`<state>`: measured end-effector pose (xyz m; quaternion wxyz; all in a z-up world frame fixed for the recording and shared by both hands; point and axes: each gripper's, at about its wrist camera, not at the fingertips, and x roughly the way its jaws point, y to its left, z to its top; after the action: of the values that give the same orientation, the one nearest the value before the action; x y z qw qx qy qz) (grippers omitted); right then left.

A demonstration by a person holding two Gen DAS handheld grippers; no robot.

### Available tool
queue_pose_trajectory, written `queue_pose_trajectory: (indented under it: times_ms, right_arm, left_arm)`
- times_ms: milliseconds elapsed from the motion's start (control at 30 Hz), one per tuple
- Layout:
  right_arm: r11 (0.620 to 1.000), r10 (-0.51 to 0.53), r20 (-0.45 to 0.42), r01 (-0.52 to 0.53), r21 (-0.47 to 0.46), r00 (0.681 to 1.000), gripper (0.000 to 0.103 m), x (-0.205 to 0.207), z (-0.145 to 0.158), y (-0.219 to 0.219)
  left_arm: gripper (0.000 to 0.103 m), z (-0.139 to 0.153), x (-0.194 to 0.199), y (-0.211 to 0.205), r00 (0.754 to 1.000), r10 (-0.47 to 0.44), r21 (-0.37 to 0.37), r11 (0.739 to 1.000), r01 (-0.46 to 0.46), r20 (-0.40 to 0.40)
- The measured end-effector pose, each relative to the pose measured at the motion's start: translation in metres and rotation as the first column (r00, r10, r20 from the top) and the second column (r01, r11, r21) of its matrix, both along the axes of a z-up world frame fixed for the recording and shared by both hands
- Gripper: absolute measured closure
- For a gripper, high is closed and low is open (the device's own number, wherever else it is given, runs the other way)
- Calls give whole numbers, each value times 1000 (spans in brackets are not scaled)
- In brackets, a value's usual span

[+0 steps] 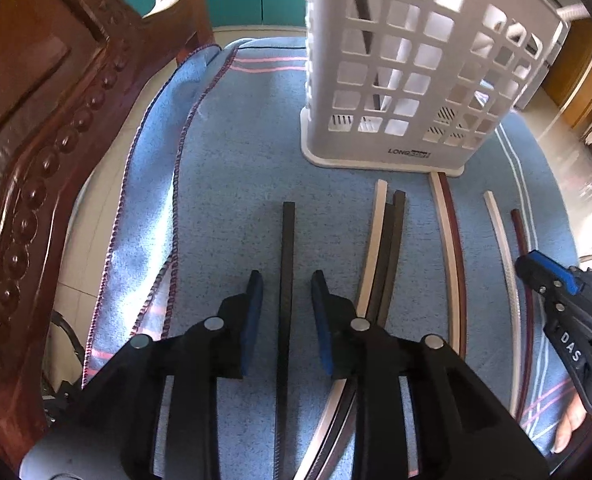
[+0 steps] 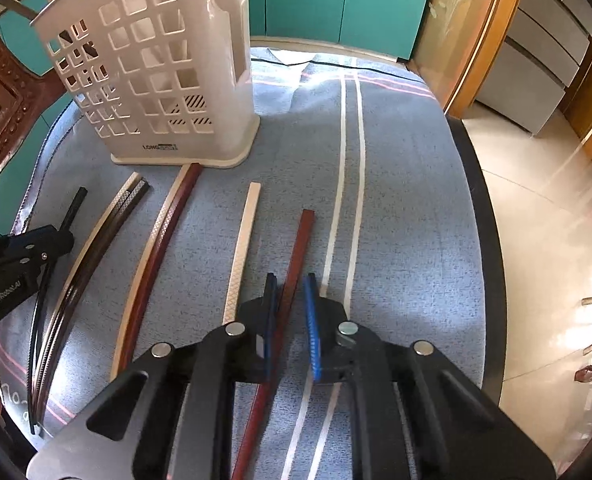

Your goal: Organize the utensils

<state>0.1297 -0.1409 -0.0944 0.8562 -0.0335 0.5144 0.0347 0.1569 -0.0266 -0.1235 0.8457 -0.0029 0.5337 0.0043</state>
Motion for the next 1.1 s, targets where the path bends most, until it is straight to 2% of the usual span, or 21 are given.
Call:
queue_pose_trajectory:
  times_ms: [100,267,500,833,967,1033,1100]
  right_arm:
    - [1000,6,6,-6,-3,1000,89,1,0,0]
    - [1000,-2,2,2,18,1000,86,4,0,-1]
    - [1000,-6,19,6,-1,1000,85,2,1,5]
    - [1000,1,19,-1,14,1000,84,2,2,2]
    - [1000,1,19,-1,14,1000,84,2,2,2]
    - [1000,2,20,-2,13,1000,84,2,2,2]
    - [1000,5,22,-5,13,1000,84,2,2,2]
  left_arm:
    - [75,1,0,-8,1000,-5,29,1000,5,3]
    - [62,1,3,-5,1000,18,32,999,-18,-2]
    - [61,-1,2,0,1000,-2,54,999,2,11]
    - [62,-2,8,2,1000,-3,42,999,3,-2]
    - [90,-2,10,-5,999,-45,19,999,45,-1]
    - [95,-2,10,-10,998,-56,26,998,56,5]
    - [96,-1,10,-10,999,-51,23,998,51,11]
